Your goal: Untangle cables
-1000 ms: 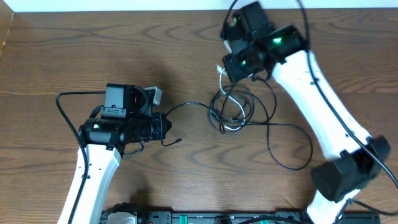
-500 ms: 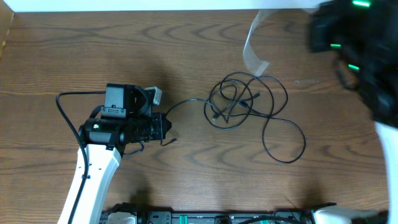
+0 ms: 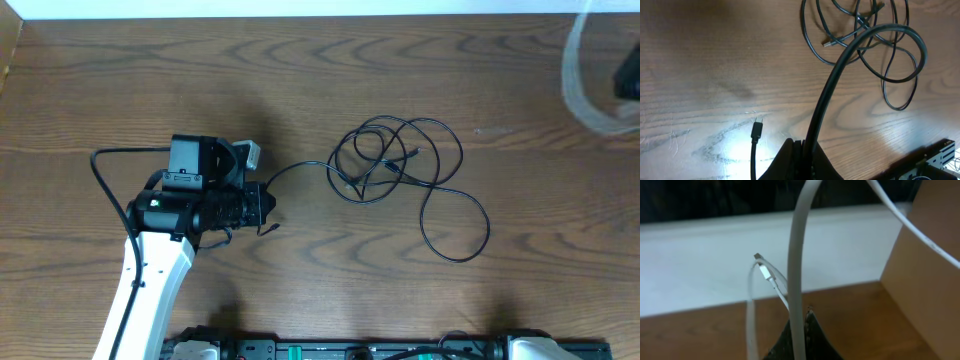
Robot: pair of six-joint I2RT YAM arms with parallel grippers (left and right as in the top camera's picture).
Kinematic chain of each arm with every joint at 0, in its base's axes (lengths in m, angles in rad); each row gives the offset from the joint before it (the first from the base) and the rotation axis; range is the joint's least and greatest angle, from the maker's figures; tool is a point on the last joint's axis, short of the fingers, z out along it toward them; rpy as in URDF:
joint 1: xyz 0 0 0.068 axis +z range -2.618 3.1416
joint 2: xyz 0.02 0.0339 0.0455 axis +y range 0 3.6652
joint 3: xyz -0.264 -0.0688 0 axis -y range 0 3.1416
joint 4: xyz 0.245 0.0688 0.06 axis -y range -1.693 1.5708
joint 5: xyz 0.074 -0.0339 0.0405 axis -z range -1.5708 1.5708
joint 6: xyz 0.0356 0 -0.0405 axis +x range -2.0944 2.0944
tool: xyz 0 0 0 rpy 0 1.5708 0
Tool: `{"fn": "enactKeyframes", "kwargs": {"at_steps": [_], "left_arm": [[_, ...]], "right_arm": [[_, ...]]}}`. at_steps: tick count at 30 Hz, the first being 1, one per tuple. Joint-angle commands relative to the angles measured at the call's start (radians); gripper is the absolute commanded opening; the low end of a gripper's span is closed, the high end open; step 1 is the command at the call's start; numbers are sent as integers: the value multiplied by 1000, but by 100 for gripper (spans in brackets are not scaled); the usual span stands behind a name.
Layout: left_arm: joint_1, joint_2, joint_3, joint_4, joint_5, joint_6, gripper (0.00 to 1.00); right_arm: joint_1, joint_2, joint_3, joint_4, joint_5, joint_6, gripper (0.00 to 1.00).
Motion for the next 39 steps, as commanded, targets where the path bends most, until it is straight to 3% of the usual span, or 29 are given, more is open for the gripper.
{"fn": "enactKeyframes", "kwargs": {"at_steps": [1,9,18,24,32,39], "left_arm": [[4,-4,2,-13,13,10,7],[4,-4,2,-22,13,10,7],[4,-4,2,-43,13,21,7],[4,-4,2,-47,13,21,8],[4,-4,2,-74,13,37,8],[4,-4,2,-86,13,36,7]], "right_arm": [[-35,75,-2,-17,-26,13,1],[-215,227,-2,65,-341,49,1],[-583,368,-2,98,-504,87,1],[-800,454,-2,125,-747,88,1],[-874,595,-2,113,-757,95,1],[-880,666,-2,56,-551,133,1]]}}
